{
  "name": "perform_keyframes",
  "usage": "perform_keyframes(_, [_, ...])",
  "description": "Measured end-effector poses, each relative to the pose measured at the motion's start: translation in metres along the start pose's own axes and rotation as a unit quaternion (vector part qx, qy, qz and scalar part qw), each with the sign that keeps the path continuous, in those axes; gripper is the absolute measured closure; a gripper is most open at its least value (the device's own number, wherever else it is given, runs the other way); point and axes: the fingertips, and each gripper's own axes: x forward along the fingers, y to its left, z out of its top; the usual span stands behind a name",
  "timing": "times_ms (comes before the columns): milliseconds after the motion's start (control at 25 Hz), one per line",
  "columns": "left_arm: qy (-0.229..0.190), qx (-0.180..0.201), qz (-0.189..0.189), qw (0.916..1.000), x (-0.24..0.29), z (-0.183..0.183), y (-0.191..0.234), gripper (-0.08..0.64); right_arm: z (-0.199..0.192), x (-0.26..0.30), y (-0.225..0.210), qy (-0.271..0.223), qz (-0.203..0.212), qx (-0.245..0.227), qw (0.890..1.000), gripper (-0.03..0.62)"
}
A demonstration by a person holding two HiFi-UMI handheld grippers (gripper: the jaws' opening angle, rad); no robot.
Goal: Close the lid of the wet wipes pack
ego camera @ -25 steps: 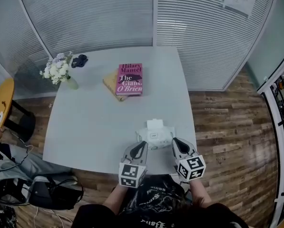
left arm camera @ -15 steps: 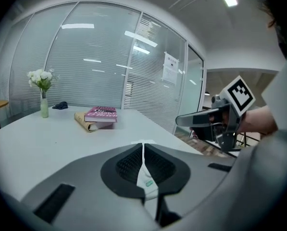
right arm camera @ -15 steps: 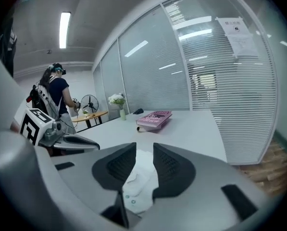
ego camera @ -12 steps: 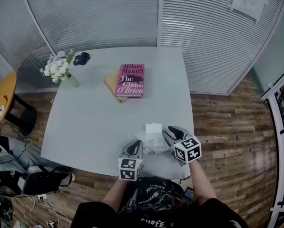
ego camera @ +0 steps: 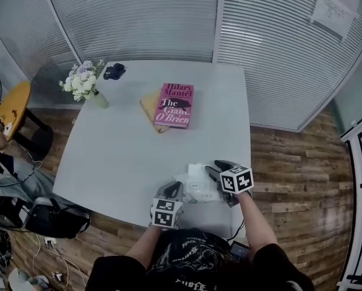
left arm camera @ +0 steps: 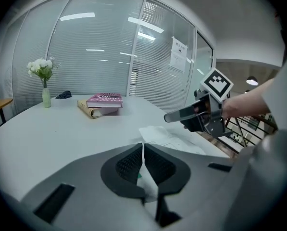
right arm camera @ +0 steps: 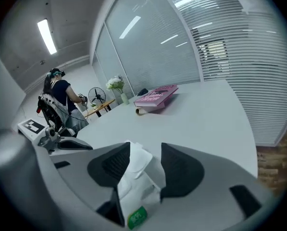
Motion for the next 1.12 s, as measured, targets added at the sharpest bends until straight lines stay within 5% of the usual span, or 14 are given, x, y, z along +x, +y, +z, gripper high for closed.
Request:
perform_keyframes(480, [0.050, 0.004, -0.012, 0.9987, 0.025, -0.025, 0.001, 0.546, -0.021, 0.036, -0.006, 0.097, 0.056, 0.018, 0.994, 0.408])
perform_keyframes(680, [0.055, -0.009, -0.012, 0.9984, 0.024, -0.025, 0.002, 0.546, -0.017, 0.034, 0.000, 0.096, 0.070, 0.000, 0.993, 0.489])
perform_keyframes(1120, [0.052, -0.012, -0.013, 0.9985, 0.027, -0.029, 0.004, 0.546, -0.014, 0.031, -0.001, 0.084, 0.077, -0.004, 0.994, 0.522])
